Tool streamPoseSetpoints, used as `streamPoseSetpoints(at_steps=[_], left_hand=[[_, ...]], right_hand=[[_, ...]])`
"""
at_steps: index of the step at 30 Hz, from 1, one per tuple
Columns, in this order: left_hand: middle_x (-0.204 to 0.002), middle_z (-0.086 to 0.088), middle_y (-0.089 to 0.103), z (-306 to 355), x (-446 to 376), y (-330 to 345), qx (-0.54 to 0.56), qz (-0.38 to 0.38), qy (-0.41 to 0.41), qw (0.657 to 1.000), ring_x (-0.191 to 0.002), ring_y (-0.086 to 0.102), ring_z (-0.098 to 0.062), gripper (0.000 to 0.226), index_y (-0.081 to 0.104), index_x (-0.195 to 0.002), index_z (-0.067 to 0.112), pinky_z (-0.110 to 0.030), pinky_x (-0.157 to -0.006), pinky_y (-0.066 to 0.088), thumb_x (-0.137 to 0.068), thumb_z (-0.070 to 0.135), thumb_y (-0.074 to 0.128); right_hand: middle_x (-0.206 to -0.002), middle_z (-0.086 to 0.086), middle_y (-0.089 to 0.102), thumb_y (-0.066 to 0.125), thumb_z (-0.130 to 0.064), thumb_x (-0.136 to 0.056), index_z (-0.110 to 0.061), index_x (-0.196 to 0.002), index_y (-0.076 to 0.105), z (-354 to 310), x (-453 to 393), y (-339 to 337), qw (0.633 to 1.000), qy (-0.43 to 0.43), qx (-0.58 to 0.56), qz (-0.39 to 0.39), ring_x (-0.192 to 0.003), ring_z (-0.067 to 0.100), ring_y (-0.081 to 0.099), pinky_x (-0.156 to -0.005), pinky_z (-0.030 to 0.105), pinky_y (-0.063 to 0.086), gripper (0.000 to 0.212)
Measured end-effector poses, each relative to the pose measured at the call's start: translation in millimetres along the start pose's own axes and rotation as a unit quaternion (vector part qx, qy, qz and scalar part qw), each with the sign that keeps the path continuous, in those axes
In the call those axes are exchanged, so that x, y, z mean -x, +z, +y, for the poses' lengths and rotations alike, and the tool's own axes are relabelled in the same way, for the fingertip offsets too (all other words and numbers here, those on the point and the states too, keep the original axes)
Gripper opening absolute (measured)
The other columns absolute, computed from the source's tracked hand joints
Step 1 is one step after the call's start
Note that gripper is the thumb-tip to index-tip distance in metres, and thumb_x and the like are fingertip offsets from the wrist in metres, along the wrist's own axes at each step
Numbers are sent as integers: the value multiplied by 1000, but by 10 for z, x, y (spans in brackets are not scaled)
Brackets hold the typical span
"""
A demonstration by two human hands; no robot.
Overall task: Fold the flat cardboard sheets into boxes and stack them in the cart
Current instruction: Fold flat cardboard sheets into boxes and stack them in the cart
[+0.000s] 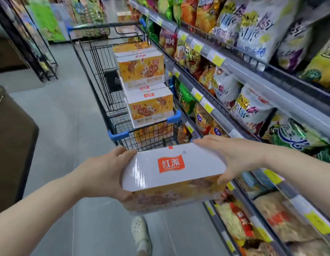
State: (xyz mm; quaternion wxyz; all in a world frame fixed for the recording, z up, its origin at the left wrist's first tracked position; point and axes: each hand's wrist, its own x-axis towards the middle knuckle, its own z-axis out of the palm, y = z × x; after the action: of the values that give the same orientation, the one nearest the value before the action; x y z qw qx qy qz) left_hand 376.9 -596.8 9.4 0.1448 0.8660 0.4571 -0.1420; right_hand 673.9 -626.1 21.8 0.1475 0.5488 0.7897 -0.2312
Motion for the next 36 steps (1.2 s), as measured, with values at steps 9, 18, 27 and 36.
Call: streamPoseSetpoints(at_steps=[9, 18, 27, 36], left_hand=[[-119, 15, 31, -976, -1157, -712, -24, 3, 32, 999, -106, 51, -10, 108, 11, -135, 37, -27, -80, 48, -44, 73, 55], [-131, 16, 26, -1736, -2124, -1429, -51, 29, 54, 997, -112, 49, -11, 114, 8, -140, 34, -30, -85, 49, -40, 75, 46], [-107, 16, 26, -2108, -2857, -1778, -36, 42, 27, 998, -103, 53, -13, 114, 7, -136, 37, -35, -82, 52, -35, 78, 40], [-137, 9, 26, -2234, -3556, -1912, -24, 12, -75, 997, -109, 52, -15, 113, 3, -142, 30, -26, -74, 47, -56, 70, 63]], right_hand=[[-147, -23, 7, 72, -41, -71, -39, -142, 4, 273, -1121, -826, 999, 22, -25, 15, -130, 1, 24, -100, 25, 35, 99], [-147, -24, 8, 72, -43, -71, -40, -142, 3, 565, -2092, -1616, 998, 45, -41, 35, -137, 3, 18, -108, 34, 33, 100], [-147, -19, 6, 70, -44, -73, -40, -142, 2, 1015, -2833, -2259, 999, 33, 17, 34, -129, 9, 28, -94, 31, 41, 96], [-152, -18, -5, 68, -46, -74, -42, -142, -2, 1537, -3684, -2709, 997, -4, 81, 4, -132, 11, 30, -89, 31, 45, 98]])
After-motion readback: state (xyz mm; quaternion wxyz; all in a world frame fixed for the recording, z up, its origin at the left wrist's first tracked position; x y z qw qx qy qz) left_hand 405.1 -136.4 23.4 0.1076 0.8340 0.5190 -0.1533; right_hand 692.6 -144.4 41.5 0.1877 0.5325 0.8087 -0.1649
